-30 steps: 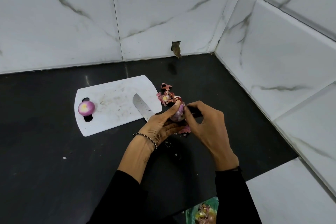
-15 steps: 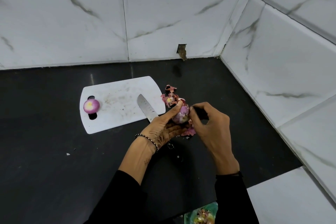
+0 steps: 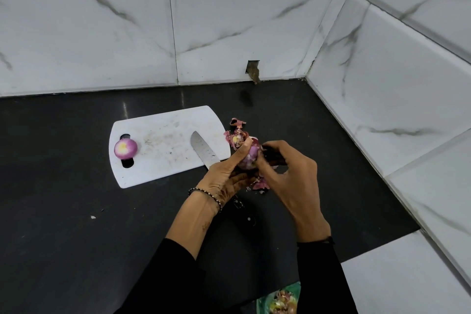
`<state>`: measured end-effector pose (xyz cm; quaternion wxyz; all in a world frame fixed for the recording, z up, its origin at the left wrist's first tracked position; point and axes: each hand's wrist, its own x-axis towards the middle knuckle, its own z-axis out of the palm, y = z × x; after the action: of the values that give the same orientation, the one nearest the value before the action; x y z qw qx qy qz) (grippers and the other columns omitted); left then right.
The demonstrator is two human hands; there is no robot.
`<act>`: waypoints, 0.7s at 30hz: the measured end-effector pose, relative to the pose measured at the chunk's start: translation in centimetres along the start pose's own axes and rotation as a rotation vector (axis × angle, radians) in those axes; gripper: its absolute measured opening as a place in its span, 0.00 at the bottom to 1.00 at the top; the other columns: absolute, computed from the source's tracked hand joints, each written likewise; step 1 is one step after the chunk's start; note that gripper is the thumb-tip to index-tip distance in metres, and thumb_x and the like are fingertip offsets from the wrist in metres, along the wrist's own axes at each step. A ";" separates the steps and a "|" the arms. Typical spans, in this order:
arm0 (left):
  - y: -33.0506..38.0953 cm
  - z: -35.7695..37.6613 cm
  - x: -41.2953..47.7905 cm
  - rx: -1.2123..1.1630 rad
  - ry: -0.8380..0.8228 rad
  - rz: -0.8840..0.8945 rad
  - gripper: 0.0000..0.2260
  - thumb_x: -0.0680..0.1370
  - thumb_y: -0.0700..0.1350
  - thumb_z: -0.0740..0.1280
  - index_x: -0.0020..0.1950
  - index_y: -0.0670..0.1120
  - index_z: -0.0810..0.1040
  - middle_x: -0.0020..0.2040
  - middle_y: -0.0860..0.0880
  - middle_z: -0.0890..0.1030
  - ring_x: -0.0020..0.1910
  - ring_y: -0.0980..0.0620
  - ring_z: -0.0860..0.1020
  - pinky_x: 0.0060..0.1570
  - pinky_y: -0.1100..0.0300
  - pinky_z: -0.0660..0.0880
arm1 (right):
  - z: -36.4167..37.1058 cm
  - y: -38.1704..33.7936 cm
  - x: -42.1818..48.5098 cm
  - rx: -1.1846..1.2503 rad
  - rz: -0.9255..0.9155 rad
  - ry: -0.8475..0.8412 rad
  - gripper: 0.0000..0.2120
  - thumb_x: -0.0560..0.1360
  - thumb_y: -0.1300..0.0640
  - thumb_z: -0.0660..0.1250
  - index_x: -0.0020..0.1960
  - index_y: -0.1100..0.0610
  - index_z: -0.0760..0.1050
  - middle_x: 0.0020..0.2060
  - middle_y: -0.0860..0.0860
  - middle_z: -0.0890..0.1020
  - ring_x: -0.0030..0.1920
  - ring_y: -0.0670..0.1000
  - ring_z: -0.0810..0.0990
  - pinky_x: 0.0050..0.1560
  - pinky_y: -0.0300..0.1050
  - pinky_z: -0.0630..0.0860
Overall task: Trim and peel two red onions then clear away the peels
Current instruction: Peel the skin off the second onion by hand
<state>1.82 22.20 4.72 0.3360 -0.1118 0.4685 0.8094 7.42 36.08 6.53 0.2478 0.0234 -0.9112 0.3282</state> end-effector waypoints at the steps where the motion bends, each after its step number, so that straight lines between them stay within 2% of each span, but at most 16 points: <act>1: 0.0 0.0 -0.1 -0.009 -0.004 0.002 0.22 0.62 0.56 0.75 0.48 0.42 0.82 0.45 0.42 0.86 0.46 0.46 0.85 0.55 0.52 0.80 | 0.0 0.0 0.0 -0.013 -0.007 0.019 0.11 0.76 0.56 0.72 0.57 0.57 0.80 0.48 0.45 0.82 0.47 0.38 0.80 0.51 0.26 0.74; 5: 0.1 0.2 0.0 -0.040 0.027 -0.010 0.22 0.63 0.56 0.75 0.49 0.42 0.81 0.46 0.41 0.86 0.47 0.45 0.83 0.56 0.52 0.80 | -0.3 0.1 -0.1 0.058 0.048 0.085 0.10 0.75 0.62 0.73 0.56 0.59 0.80 0.47 0.44 0.82 0.48 0.40 0.82 0.50 0.28 0.77; 7: 0.3 0.2 0.1 -0.051 0.032 -0.022 0.25 0.64 0.57 0.76 0.53 0.42 0.81 0.49 0.41 0.86 0.49 0.44 0.83 0.54 0.52 0.80 | -0.2 0.1 -0.1 0.088 0.077 0.085 0.09 0.76 0.62 0.73 0.55 0.58 0.80 0.46 0.43 0.82 0.48 0.38 0.82 0.50 0.28 0.76; 10: 0.3 0.2 0.3 -0.054 0.007 -0.045 0.31 0.65 0.61 0.75 0.59 0.41 0.81 0.53 0.40 0.85 0.47 0.46 0.82 0.52 0.54 0.80 | -0.3 -0.2 -0.1 0.119 0.099 0.079 0.07 0.77 0.62 0.71 0.56 0.58 0.80 0.45 0.44 0.83 0.48 0.38 0.82 0.49 0.28 0.76; 12: 0.2 0.3 0.3 -0.077 0.005 -0.057 0.29 0.69 0.62 0.73 0.60 0.41 0.81 0.52 0.41 0.85 0.45 0.47 0.81 0.53 0.52 0.79 | -0.4 -0.3 0.0 0.125 0.091 0.051 0.07 0.78 0.61 0.70 0.55 0.58 0.81 0.46 0.45 0.83 0.48 0.39 0.82 0.49 0.30 0.77; 15: 0.3 0.4 0.3 -0.098 0.008 -0.062 0.25 0.74 0.60 0.69 0.59 0.41 0.81 0.45 0.43 0.85 0.36 0.49 0.81 0.45 0.55 0.79 | -0.5 -0.3 0.0 0.119 0.076 -0.009 0.07 0.78 0.60 0.70 0.56 0.58 0.81 0.47 0.47 0.84 0.49 0.41 0.82 0.47 0.29 0.77; 19: 0.7 0.6 0.3 -0.083 -0.013 -0.007 0.21 0.74 0.57 0.69 0.59 0.43 0.81 0.48 0.43 0.86 0.42 0.49 0.85 0.42 0.56 0.81 | -0.5 -0.4 0.2 0.105 0.059 -0.030 0.12 0.77 0.51 0.70 0.57 0.57 0.82 0.49 0.46 0.84 0.50 0.39 0.81 0.48 0.27 0.75; 21: 0.6 0.4 0.5 -0.069 0.002 0.047 0.19 0.72 0.55 0.71 0.55 0.43 0.82 0.49 0.43 0.86 0.46 0.47 0.84 0.49 0.52 0.80 | -0.4 -0.2 0.3 0.075 0.036 -0.021 0.13 0.76 0.50 0.70 0.57 0.56 0.82 0.49 0.45 0.84 0.50 0.39 0.81 0.49 0.28 0.75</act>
<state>1.12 22.60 5.10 0.3125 -0.1130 0.4433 0.8325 7.40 36.18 7.02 0.2310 0.0195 -0.9012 0.3662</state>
